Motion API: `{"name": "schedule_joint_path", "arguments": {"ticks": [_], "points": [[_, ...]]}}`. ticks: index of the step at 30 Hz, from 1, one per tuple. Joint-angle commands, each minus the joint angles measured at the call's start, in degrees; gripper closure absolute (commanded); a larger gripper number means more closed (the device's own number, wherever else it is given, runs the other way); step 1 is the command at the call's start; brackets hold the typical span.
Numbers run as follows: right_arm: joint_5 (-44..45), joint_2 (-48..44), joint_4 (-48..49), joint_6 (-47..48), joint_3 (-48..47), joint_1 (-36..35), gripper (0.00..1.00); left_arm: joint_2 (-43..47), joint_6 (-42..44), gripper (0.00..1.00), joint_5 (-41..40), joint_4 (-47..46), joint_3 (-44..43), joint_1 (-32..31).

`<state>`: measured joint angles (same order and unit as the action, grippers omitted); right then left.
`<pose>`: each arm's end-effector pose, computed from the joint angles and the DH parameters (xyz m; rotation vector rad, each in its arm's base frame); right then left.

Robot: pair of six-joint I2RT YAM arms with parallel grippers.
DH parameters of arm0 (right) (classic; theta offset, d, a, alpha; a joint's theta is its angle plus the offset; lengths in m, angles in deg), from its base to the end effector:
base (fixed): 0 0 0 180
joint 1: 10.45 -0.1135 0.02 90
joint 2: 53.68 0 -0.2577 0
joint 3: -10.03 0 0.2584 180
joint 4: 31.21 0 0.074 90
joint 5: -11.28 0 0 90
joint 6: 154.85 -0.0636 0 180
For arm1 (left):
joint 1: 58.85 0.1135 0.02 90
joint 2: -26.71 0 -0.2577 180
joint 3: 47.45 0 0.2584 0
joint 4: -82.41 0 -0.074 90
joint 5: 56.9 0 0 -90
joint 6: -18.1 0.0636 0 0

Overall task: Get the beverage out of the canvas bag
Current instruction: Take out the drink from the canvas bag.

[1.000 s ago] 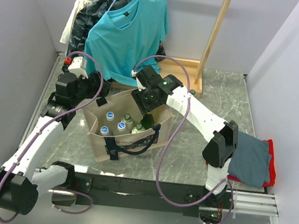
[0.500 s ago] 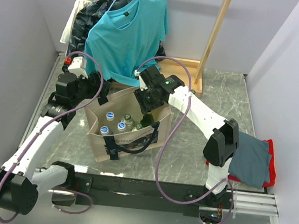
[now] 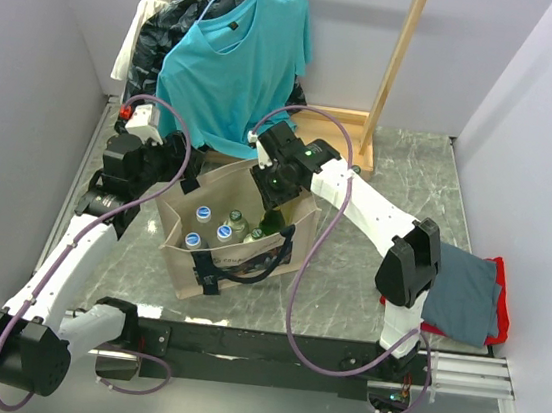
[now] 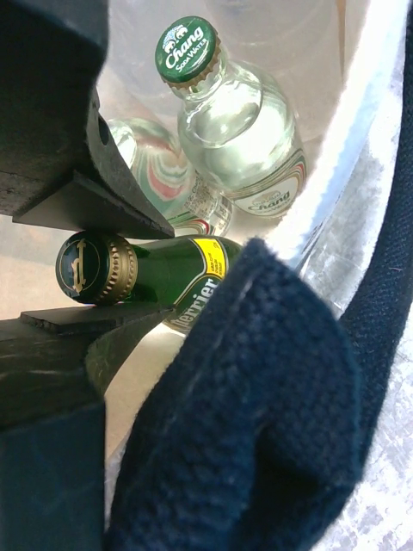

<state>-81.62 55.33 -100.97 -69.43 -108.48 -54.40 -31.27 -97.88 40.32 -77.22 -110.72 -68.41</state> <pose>0.3052 0.2987 0.2804 -0.9152 2.5050 0.3525 0.2679 -0.0532 0.3202 -0.1771 1.8589 -0.5482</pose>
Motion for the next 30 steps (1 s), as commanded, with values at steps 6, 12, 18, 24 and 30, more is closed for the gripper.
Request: {"name": "schedule_joint_path", "arguments": {"ticks": [6, 12, 18, 24, 30], "points": [[-1.5, -2.14, -0.88, 0.62, -6.53, 0.17, 1.0, 0.76, 0.66, 0.04, 0.07, -1.14, -0.78, 0.25], [-0.01, -3.1, -1.58, 0.89, -10.58, 0.17, 1.0, 0.93, 0.84, 0.04, -0.19, -0.7, -0.96, 0.25], [0.43, -4.24, -1.85, 1.06, -10.5, 0.0, 1.0, 0.67, 0.75, 0.04, -0.19, -0.88, -0.96, 0.25], [1.05, -5.04, -2.2, 1.32, -11.82, -0.18, 1.0, 1.02, 0.66, 0.04, -0.19, -1.05, -0.69, 0.25], [1.14, -4.42, -3.34, 1.41, -14.19, -0.27, 1.0, 1.2, 0.75, 0.04, -0.37, -0.87, -0.87, 0.25]]}}
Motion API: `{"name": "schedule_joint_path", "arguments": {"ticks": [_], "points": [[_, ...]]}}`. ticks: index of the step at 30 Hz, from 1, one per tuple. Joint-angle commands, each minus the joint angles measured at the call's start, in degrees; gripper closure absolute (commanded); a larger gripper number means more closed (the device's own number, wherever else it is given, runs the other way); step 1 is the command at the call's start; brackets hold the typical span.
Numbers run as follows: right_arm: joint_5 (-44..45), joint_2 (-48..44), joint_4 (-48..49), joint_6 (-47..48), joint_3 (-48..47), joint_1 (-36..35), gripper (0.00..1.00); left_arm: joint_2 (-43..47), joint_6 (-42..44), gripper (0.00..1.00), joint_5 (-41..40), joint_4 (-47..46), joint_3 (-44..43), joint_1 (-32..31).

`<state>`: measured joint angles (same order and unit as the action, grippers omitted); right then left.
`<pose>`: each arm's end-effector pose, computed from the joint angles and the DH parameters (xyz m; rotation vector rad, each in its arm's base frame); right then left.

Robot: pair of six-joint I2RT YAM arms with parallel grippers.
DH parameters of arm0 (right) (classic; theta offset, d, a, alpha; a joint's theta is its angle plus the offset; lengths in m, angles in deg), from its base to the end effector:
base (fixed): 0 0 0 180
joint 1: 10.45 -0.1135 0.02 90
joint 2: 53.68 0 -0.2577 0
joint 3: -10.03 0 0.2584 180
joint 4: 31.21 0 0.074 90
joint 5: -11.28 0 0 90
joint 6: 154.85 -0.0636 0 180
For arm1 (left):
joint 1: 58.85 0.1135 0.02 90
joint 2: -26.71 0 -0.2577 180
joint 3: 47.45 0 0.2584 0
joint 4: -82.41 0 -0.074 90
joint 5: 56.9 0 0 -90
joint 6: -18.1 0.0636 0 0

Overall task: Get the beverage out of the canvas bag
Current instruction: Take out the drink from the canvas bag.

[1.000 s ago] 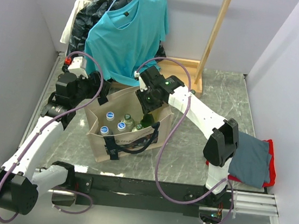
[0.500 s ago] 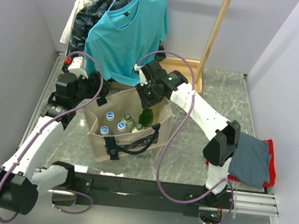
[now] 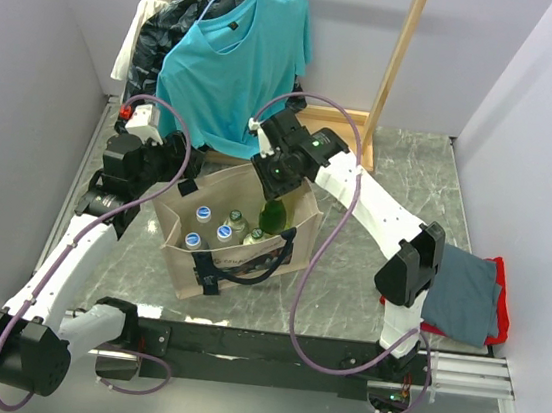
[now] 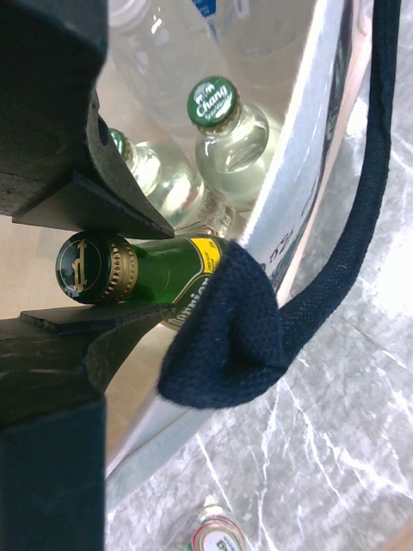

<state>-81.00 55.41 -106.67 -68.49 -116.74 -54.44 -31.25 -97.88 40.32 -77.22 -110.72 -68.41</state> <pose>0.3032 0.2962 0.3191 -0.9179 2.4546 0.3533 0.2678 -0.0532 0.3202 -0.1770 1.8585 -0.5483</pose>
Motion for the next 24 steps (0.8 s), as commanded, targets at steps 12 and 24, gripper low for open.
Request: {"name": "schedule_joint_path", "arguments": {"ticks": [12, 24], "points": [[-0.26, -4.59, -0.1, 0.56, -11.47, -0.57, 1.0, 1.26, 0.66, 0.04, -0.1, -0.7, -0.96, 0.25], [-0.09, -7.59, -1.77, 0.56, -15.94, -0.75, 1.0, 1.35, 0.58, 0.04, 0.16, -0.88, -0.96, 0.25]]}}
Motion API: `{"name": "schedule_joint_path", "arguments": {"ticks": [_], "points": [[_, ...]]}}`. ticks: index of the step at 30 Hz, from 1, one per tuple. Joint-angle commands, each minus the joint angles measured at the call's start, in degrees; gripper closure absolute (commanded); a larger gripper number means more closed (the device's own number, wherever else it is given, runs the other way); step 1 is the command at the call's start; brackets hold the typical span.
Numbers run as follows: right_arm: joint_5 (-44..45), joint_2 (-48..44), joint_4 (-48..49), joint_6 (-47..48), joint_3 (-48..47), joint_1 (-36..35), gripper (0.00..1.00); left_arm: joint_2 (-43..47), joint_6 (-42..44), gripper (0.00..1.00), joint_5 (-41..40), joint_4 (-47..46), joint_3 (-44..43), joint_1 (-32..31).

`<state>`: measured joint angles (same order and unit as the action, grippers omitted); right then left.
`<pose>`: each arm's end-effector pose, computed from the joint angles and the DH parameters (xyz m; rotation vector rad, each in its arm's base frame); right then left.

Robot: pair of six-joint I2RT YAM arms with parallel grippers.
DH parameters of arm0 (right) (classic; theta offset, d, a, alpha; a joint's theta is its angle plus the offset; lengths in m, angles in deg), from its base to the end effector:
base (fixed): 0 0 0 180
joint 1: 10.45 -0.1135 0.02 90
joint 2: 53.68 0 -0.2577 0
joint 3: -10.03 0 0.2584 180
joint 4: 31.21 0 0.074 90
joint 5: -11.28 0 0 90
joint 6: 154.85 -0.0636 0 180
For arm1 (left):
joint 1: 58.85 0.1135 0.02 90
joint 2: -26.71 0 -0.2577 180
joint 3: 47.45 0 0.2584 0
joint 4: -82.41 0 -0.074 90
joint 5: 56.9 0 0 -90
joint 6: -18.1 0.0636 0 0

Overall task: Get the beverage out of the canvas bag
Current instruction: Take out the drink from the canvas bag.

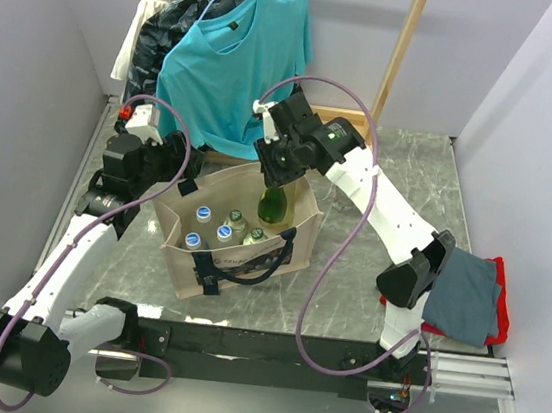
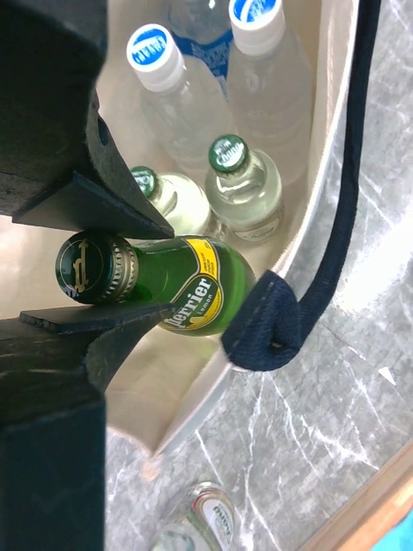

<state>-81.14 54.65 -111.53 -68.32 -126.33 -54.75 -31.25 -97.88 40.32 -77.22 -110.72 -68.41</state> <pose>0.2939 0.2906 0.3707 -0.8987 2.3623 0.3983 0.2678 -0.0532 0.3202 -0.1770 1.8585 -0.5483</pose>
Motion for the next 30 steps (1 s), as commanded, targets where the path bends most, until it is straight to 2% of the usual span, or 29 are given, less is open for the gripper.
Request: {"name": "schedule_joint_path", "arguments": {"ticks": [1, 20, 30], "points": [[0.22, -6.99, 2.82, 0.3, -6.61, -0.53, 1.0, 1.44, 0.4, 0.04, 0.16, -0.96, -0.78, 0.25], [4.7, -8.23, 1.94, 0.92, -15.14, -1.23, 1.0, 1.44, 0.31, 0.04, 0.6, -1.14, -1.04, 0.16], [7.34, -9.98, 4.66, 1.18, -13.39, -1.32, 1.0, 1.18, 0.49, 0.04, 0.33, -0.79, -1.31, 0.25]]}}
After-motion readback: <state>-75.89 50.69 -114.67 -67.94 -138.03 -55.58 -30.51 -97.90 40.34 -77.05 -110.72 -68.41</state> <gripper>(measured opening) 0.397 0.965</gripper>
